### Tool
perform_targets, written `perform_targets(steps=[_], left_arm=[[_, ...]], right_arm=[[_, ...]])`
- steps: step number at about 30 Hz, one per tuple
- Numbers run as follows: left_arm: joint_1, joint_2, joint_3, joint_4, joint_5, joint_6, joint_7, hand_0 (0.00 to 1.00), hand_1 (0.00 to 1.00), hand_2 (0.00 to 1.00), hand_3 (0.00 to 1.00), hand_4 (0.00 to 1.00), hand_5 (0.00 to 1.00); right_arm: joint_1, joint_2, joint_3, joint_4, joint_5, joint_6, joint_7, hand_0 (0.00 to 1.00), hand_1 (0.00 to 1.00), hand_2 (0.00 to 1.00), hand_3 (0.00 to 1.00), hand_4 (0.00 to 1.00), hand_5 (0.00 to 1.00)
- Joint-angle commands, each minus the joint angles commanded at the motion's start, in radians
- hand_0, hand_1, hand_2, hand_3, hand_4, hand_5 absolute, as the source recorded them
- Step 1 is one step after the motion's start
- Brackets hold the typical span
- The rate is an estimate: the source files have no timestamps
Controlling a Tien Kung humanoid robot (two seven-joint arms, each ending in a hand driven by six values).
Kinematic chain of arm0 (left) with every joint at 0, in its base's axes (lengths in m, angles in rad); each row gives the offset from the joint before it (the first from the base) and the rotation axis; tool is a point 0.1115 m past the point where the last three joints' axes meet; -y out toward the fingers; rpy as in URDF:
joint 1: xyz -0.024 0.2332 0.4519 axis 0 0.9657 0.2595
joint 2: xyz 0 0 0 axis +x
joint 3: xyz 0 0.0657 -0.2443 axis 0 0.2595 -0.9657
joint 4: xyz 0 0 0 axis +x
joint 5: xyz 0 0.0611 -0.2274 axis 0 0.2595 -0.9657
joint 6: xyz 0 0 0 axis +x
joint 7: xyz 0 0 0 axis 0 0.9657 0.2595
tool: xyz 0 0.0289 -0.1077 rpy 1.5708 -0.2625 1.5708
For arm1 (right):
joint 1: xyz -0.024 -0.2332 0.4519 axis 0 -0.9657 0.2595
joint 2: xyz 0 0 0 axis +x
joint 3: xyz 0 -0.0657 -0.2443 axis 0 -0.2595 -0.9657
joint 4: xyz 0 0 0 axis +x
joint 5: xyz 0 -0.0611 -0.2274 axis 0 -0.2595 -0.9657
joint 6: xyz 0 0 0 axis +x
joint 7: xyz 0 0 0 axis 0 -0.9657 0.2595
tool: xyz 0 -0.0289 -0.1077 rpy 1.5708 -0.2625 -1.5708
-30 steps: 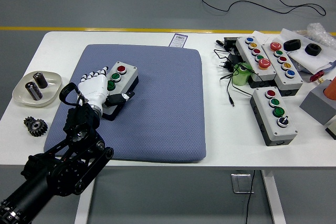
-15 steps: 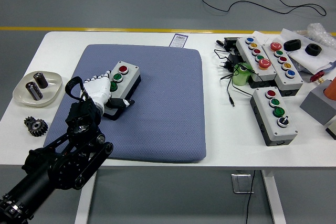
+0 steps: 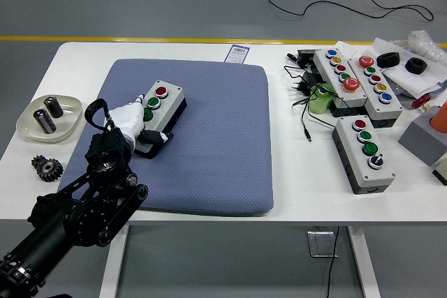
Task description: Pick up the button,place it on the desk,press the button,press the button
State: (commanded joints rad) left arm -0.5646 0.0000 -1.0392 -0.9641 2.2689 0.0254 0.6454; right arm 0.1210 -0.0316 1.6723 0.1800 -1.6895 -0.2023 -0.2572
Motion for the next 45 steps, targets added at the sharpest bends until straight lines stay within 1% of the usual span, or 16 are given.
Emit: perform_targets(steps=[1,2,5,7,8,13,14,18,20,24,26,30,32,37,41,45], left_arm=[[0.000,0.000,-0.001,0.000,0.000,0.000,0.000,0.328,0.227,0.271,0.952,0.507,0.002],[0.002,0.000,-0.002,0.000,0.000,0.003,0.000,0.236,0.008,0.101,0.806,0.316,0.002],[0.005,0.000,-0.003,-0.005,0.000,0.022,0.000,0.236,0.008,0.101,0.806,0.316,0.002],[0.010,0.000,-0.005,-0.013,0.000,0.064,0.000,0.236,0.008,0.101,0.806,0.316,0.002],[0.012,0.000,-0.006,-0.019,0.000,0.093,0.000,0.211,0.002,0.077,0.413,0.214,0.002],[0.014,0.016,-0.002,-0.041,0.000,0.214,0.000,0.211,0.002,0.077,0.413,0.214,0.002],[0.014,0.022,0.004,-0.045,0.000,0.230,0.000,0.184,0.002,0.066,0.324,0.194,0.002],[0.008,0.061,0.044,-0.064,0.000,0.263,-0.018,0.184,0.002,0.066,0.324,0.194,0.002],[0.002,0.091,0.079,-0.073,0.000,0.268,-0.057,0.176,0.002,0.055,0.289,0.174,0.002],[-0.004,0.133,0.134,-0.067,0.000,0.280,-0.120,0.176,0.002,0.055,0.289,0.174,0.002],[-0.005,0.150,0.156,-0.068,0.000,0.295,-0.151,0.169,0.002,0.051,0.268,0.169,0.002],[-0.015,0.214,0.231,-0.093,0.000,0.353,-0.267,0.169,0.002,0.051,0.268,0.169,0.002],[-0.024,0.247,0.264,-0.107,0.000,0.354,-0.327,0.177,0.002,0.047,0.279,0.192,0.002],[-0.030,0.317,0.317,-0.150,0.000,0.355,-0.427,0.177,0.002,0.047,0.279,0.192,0.002],[-0.037,0.359,0.370,-0.174,-0.001,0.361,-0.504,0.177,0.002,0.046,0.273,0.199,0.002],[-0.047,0.383,0.416,-0.161,-0.078,0.358,-0.601,0.178,0.002,0.046,0.273,0.202,0.002]], right_arm=[[0.000,0.000,0.000,0.000,0.000,0.000,0.000,0.653,0.653,0.675,0.591,0.437,0.296],[0.000,0.000,0.001,0.000,0.000,0.000,0.000,0.653,0.653,0.675,0.591,0.436,0.294],[0.000,0.000,0.002,0.000,-0.001,0.000,0.000,0.653,0.653,0.675,0.591,0.436,0.294],[-0.001,0.000,0.003,0.000,-0.001,0.000,0.000,0.653,0.653,0.675,0.591,0.436,0.294],[-0.001,0.000,0.002,0.000,-0.001,0.000,0.000,0.653,0.653,0.675,0.591,0.436,0.292],[0.000,0.000,0.002,0.000,0.001,0.000,0.000,0.653,0.653,0.675,0.591,0.436,0.292],[0.000,0.000,0.002,0.000,0.001,0.000,0.000,0.653,0.653,0.675,0.591,0.436,0.291],[0.002,0.001,0.003,0.000,0.002,-0.001,0.000,0.653,0.653,0.675,0.591,0.436,0.291],[0.002,0.001,0.003,0.000,0.003,-0.001,-0.001,0.653,0.653,0.675,0.591,0.436,0.292],[0.003,0.001,0.003,0.000,0.003,-0.001,-0.002,0.653,0.653,0.675,0.591,0.436,0.292],[0.003,0.002,0.004,0.000,0.003,-0.001,-0.002,0.653,0.653,0.675,0.590,0.436,0.291],[0.003,0.003,0.008,0.000,-0.001,-0.001,-0.004,0.653,0.653,0.675,0.590,0.436,0.291],[0.003,0.004,0.010,0.000,-0.003,-0.001,-0.005,0.653,0.653,0.675,0.590,0.437,0.292],[0.000,0.004,0.012,0.000,-0.004,-0.002,-0.006,0.653,0.653,0.675,0.590,0.437,0.292],[-0.001,0.006,0.014,0.000,-0.007,-0.002,-0.007,0.653,0.653,0.675,0.591,0.435,0.287],[-0.001,0.007,0.013,0.000,-0.008,-0.001,-0.008,0.653,0.653,0.675,0.590,0.435,0.288]])
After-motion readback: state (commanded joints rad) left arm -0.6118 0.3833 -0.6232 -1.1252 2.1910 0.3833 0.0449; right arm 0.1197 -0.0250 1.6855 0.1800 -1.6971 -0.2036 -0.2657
